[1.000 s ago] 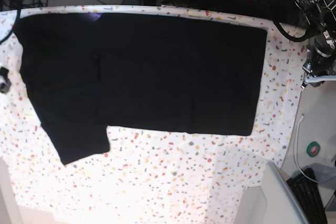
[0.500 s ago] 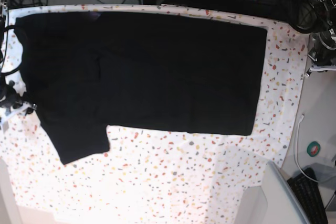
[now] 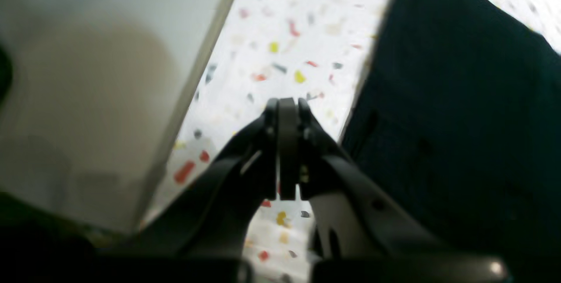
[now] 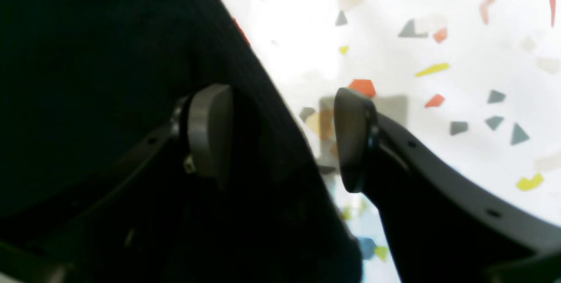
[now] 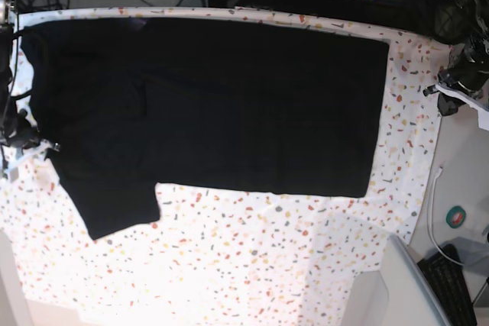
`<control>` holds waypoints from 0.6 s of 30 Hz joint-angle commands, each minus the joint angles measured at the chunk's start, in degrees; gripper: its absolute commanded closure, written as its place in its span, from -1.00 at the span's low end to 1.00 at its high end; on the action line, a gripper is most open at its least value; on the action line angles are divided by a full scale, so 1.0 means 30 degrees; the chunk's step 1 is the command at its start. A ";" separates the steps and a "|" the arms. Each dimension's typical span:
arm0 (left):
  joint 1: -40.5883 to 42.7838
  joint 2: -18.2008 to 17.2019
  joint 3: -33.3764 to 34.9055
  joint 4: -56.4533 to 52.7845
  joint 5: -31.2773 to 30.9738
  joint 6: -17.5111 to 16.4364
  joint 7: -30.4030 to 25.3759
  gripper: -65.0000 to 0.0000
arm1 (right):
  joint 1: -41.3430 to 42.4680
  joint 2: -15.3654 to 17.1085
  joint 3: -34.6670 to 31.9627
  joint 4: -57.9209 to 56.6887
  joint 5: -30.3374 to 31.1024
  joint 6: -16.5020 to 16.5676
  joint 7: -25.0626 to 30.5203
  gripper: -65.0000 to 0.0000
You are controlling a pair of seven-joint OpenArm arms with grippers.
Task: Layout the t-shirt on the table in an organized manner, then fold the t-shirt properly
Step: 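Release the shirt and move both grippers to its side edges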
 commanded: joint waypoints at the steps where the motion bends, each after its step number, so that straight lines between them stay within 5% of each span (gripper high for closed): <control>1: -0.0045 -0.0407 -0.0116 0.0272 -0.0245 -0.0863 -0.0374 1.00 | 0.0398 0.0234 0.0046 0.0191 0.0123 0.0025 -0.0006 -0.06; 3: -0.0191 -0.0583 0.0060 0.0242 -0.0245 -0.2094 -0.0374 1.00 | 0.0398 0.0117 0.0105 0.0191 0.0123 0.0025 0.0258 0.13; 6: -0.0397 -0.1345 0.1203 -0.0285 0.0253 -0.3295 -0.0374 1.00 | 0.0105 -0.0235 0.0222 0.0191 0.0123 0.0025 0.1752 0.95; 13: -0.0983 -0.0817 0.2463 -0.0637 0.5029 -0.3354 -0.0433 1.00 | -0.1272 -0.0293 0.0310 0.2388 0.0328 -0.0004 0.1606 1.00; 18: -0.1422 -0.0612 0.2522 -0.0666 0.5381 -0.3354 -0.0433 1.00 | -0.4027 -0.0440 0.1072 0.8132 0.0328 -0.0737 -0.0504 1.00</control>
